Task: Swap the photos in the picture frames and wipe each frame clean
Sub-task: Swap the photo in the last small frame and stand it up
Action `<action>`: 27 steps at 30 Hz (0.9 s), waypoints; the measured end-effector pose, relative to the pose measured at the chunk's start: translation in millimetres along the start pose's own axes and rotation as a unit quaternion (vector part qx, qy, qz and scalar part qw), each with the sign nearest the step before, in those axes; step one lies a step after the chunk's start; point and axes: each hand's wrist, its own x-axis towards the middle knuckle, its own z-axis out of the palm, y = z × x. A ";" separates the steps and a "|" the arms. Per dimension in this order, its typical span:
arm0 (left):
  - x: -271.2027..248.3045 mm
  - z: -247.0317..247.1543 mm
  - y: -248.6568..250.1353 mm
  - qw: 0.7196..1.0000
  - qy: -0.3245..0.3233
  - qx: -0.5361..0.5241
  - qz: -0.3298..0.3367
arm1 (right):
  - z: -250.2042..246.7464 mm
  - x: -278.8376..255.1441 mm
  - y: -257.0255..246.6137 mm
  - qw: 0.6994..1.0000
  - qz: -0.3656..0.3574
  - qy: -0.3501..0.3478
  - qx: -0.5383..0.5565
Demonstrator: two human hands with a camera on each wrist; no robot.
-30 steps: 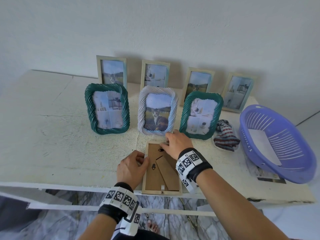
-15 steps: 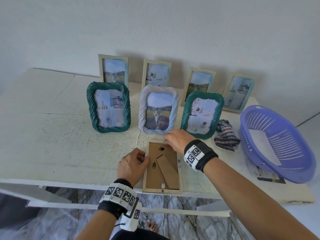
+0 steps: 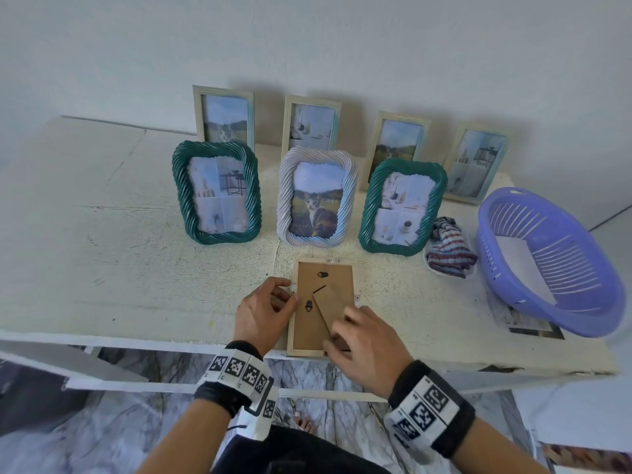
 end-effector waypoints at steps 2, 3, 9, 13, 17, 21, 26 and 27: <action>0.4 0.2 -0.7 1.000 0.000 0.001 0.002 | 9.0 -8.2 -3.3 1.000 0.005 0.014 -0.010; 0.6 0.6 -1.0 1.000 -0.001 0.002 0.004 | 12.4 -10.4 -4.0 1.000 0.005 0.019 -0.013; 1.0 0.8 -1.6 1.000 -0.005 0.005 0.008 | 21.6 -10.6 3.2 0.999 -0.013 0.027 -0.015; 1.2 0.8 -0.3 1.000 -0.003 0.015 0.006 | 24.6 -7.8 7.6 0.999 -0.015 0.033 -0.020; 1.7 0.8 0.9 1.000 -0.004 0.014 0.007 | 28.4 -12.1 1.7 0.998 -0.011 0.062 -0.030; 1.8 0.6 0.6 1.000 -0.007 0.008 0.005 | 31.7 -14.9 -4.1 0.997 0.004 0.069 -0.036; 1.7 -0.1 -2.0 1.000 -0.002 -0.007 0.008 | 12.2 -2.0 1.1 0.998 0.032 0.041 0.023; 1.6 0.1 -2.6 1.000 -0.003 -0.006 0.011 | 9.1 1.8 1.8 0.997 0.047 0.053 0.013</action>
